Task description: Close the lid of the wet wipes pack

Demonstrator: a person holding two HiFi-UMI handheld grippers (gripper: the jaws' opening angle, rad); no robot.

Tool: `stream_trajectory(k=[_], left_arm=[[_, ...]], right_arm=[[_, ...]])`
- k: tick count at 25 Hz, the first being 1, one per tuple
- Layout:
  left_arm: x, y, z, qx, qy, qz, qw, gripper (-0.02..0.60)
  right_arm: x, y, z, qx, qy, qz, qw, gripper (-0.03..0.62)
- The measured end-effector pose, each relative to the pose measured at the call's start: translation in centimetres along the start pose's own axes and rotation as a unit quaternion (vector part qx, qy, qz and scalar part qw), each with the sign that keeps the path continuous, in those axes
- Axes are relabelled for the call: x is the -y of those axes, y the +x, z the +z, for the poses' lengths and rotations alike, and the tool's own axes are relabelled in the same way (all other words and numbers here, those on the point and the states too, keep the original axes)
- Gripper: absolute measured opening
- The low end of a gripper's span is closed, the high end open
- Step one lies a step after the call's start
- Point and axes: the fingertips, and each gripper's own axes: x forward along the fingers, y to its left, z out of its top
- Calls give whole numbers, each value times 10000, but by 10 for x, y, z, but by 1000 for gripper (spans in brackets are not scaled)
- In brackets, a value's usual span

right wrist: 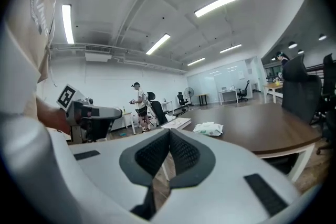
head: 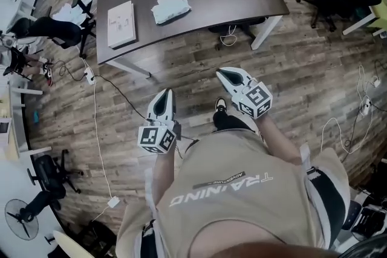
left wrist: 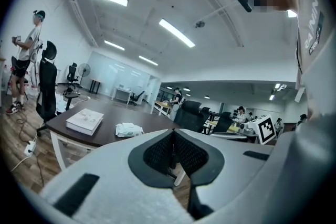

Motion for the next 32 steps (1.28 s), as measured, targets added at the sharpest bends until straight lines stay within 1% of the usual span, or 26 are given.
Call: stream_trajectory(k=[3,6,10,14,17,20,23,26,28,32], left_arm=[[0,24,10,-94,97,52,9999,5],[4,49,21,-59,105,10,9999,5],[4,73,28,-30,-29,34,10000,5],[1,95,23,-260,-45,32,9996,5],[1,115,19,-314,-136,-55,9994,5],[1,124,17,-323,-97,-95,9994,5],[-8,130,22,-254,-83,-106,9996,5],[-24,132,19,-274,-167,-45,9995,5],[-36,133,16,-330,-267,9,9991,5],[-65,147,29,-115,-381,86,9992,5]], right_arm=[[24,13,0,44,65,165,9998,14],[52,19,-6,43,86,250,9996,14],[84,23,-17,1,177,29,9998,14],[100,18,-27,-32,339,8,9994,14],[115,19,-43,-162,437,-46,9989,14],[115,22,-57,-280,577,-44,9979,14],[105,37,-60,-375,562,123,9976,14],[99,55,-52,-470,345,300,9979,14],[98,63,-41,-444,301,348,9980,14],[109,94,-19,-434,145,432,9980,14]])
